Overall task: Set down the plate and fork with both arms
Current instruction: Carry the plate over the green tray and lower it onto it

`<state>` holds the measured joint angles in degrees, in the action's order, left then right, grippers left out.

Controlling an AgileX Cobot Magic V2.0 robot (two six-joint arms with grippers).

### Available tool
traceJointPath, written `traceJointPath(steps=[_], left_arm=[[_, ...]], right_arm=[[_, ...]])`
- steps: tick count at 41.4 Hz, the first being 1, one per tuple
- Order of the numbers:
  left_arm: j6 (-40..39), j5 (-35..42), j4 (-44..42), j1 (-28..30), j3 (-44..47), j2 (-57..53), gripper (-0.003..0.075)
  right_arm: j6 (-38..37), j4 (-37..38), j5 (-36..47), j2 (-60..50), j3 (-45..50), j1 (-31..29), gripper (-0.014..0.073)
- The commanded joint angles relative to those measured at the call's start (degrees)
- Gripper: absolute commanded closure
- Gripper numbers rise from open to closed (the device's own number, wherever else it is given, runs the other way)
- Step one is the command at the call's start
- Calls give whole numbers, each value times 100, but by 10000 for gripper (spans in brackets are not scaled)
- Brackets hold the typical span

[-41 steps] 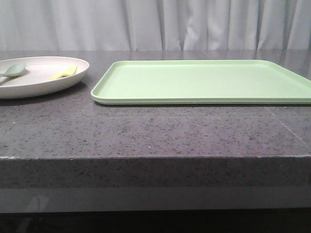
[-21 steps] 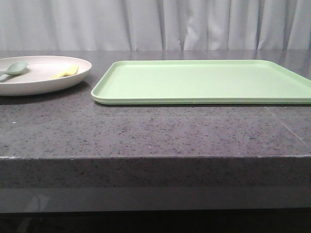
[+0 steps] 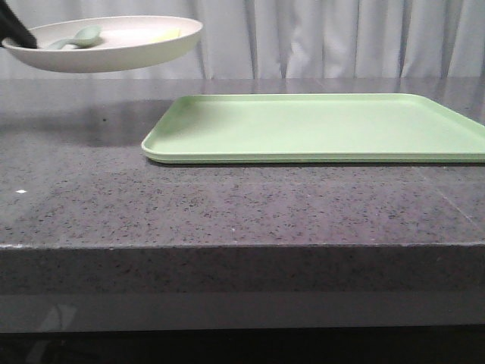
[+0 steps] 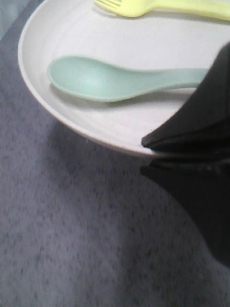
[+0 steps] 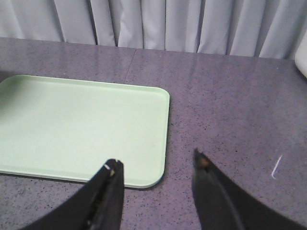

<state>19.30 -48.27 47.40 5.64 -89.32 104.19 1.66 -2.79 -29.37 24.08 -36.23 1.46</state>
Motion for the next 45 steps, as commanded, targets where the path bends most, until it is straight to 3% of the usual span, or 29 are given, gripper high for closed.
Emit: traceJointPath(steps=[1, 24, 36, 45], left_arm=[[-491, 409, 218, -451, -260, -330, 741], [-2495, 1818, -1129, -2497, -260, 169, 741], [-2763, 2221, -1205, -2935, -260, 531, 741], [-2763, 2067, -1237, -2971, -260, 662, 741]], right_arm=[[64, 70, 476, 87, -196, 14, 229], [64, 70, 476, 87, -196, 14, 229], [64, 70, 476, 87, -196, 14, 229], [64, 70, 476, 87, -196, 14, 229]])
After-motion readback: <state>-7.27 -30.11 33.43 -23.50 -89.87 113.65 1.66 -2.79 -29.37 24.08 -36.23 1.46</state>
